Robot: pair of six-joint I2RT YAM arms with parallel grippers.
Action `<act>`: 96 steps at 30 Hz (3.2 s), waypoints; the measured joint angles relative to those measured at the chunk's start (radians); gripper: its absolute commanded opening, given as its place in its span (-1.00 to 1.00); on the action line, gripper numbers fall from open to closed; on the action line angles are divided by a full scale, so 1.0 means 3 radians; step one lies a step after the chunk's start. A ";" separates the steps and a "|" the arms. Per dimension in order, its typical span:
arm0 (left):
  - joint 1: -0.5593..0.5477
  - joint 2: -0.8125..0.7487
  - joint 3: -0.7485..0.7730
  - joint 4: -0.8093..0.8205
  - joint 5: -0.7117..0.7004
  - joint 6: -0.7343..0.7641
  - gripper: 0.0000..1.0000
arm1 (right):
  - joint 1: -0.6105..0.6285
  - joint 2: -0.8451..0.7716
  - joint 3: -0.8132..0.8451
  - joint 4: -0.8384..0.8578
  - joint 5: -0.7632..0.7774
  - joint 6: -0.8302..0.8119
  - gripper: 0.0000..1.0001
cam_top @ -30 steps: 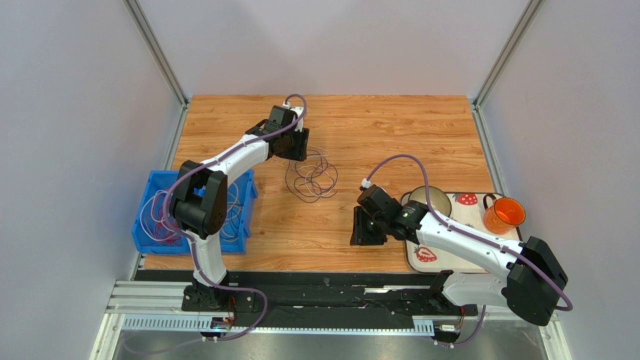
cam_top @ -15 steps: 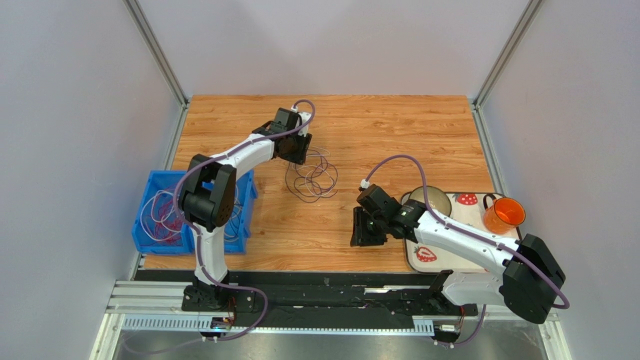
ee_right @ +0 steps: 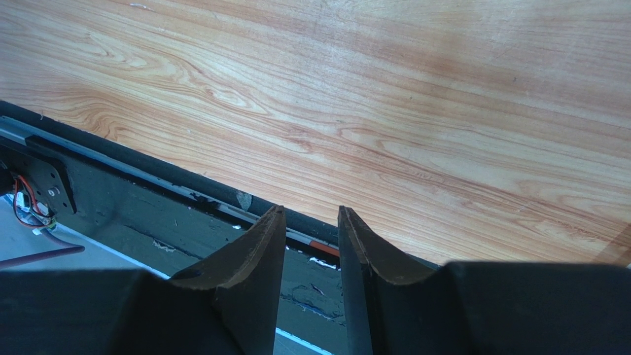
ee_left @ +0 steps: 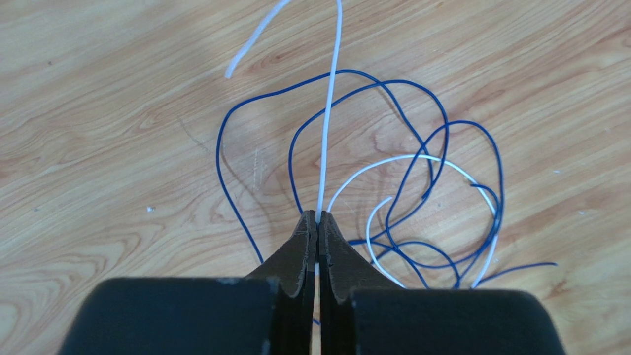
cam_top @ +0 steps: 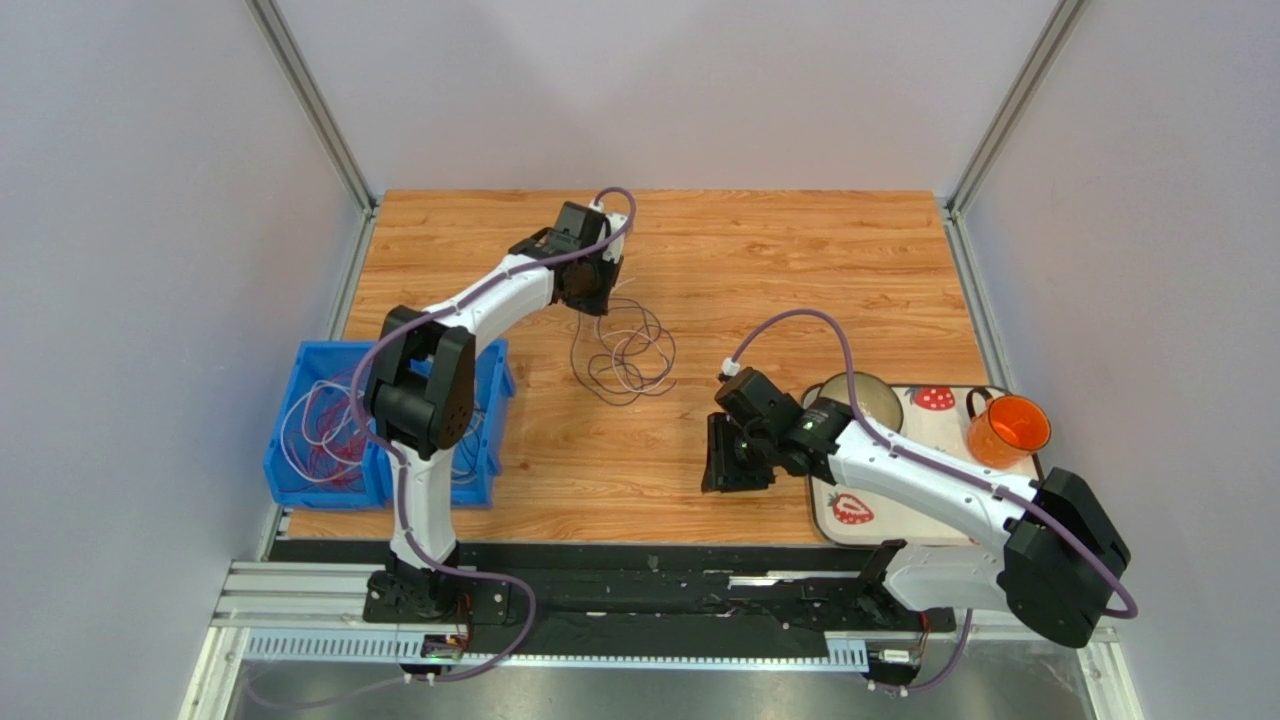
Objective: Untangle the cables
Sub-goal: Pick up the cable at the center of the board, then place the cable in the bin.
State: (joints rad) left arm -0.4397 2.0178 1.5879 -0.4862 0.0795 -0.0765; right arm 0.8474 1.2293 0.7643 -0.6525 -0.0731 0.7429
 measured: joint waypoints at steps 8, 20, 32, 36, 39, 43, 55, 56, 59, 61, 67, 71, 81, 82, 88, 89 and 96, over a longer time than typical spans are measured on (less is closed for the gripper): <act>-0.0027 -0.0431 0.0991 -0.0660 -0.0029 -0.0113 -1.00 | 0.0000 -0.0113 0.0000 -0.0004 0.0001 0.0003 -0.28; -0.0186 -0.1919 0.1704 -0.0465 -0.0125 -0.0224 -1.00 | 0.0000 -0.0496 -0.0095 -0.0015 0.0005 0.0106 -0.28; -0.0184 -0.2253 -0.0884 -0.0209 -0.0085 -0.0710 -1.00 | -0.0001 -0.0755 -0.0205 -0.0169 0.0038 0.0192 -0.28; -0.0198 -0.2284 -0.1340 -0.0240 0.0033 -0.0871 -1.00 | -0.0001 -0.0757 -0.0207 -0.0192 0.0039 0.0205 -0.28; -0.0219 -0.2391 -0.1455 -0.0263 0.0084 -0.0933 -1.00 | -0.0001 -0.0757 -0.0207 -0.0197 0.0039 0.0206 -0.28; -0.0229 -0.2674 -0.1492 -0.0277 0.0088 -0.0955 -1.00 | -0.0001 -0.0759 -0.0207 -0.0202 0.0038 0.0207 -0.28; -0.0231 -0.3330 -0.1330 -0.0858 -0.0271 -0.0882 -1.00 | -0.0001 -0.0861 -0.0212 -0.0221 0.0039 0.0231 -0.28; -0.0231 -0.3375 -0.1307 -0.0912 -0.0319 -0.0863 -1.00 | -0.0001 -0.0862 -0.0212 -0.0221 0.0039 0.0235 -0.28; -0.0231 -0.3550 -0.1214 -0.1083 -0.0479 -0.0821 -1.00 | -0.0001 -0.0862 -0.0212 -0.0224 0.0038 0.0242 -0.28; -0.0233 -0.3689 -0.1122 -0.1189 -0.0582 -0.0782 -1.00 | -0.0001 -0.0862 -0.0212 -0.0226 0.0038 0.0242 -0.28; -0.0233 -0.4005 -0.0698 -0.1452 -0.0872 -0.0665 -1.00 | -0.0001 -0.0861 -0.0212 -0.0228 0.0033 0.0242 -0.28; -0.0233 -0.4166 -0.0398 -0.1559 -0.1097 -0.0580 -1.00 | -0.0001 -0.0837 -0.0212 -0.0225 0.0005 0.0242 -0.29; -0.0233 -0.4236 0.0050 -0.1708 -0.1849 -0.0281 -1.00 | 0.0000 -0.0640 -0.0196 -0.0196 -0.0128 0.0272 -0.31; -0.0233 -0.4236 0.0045 -0.1718 -0.1968 -0.0230 -1.00 | 0.0000 -0.0629 -0.0188 -0.0189 -0.0136 0.0278 -0.31; -0.0233 -0.4262 -0.0135 -0.1637 -0.2485 0.0071 -1.00 | 0.0000 -0.0577 -0.0186 -0.0117 -0.0164 0.0322 -0.31; -0.0233 -0.4257 -0.0161 -0.1623 -0.2558 0.0122 -1.00 | 0.0000 -0.0556 -0.0186 -0.0102 -0.0172 0.0327 -0.31; -0.0229 -0.4205 -0.0312 -0.1400 -0.3142 0.0482 -1.00 | 0.0000 -0.0401 -0.0184 -0.0025 -0.0205 0.0326 -0.31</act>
State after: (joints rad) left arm -0.5083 0.7563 1.4944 -0.9062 -0.8631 0.0681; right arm 0.8474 1.1091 0.7090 -0.6601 -0.1345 0.8406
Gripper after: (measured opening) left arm 0.009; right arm 0.348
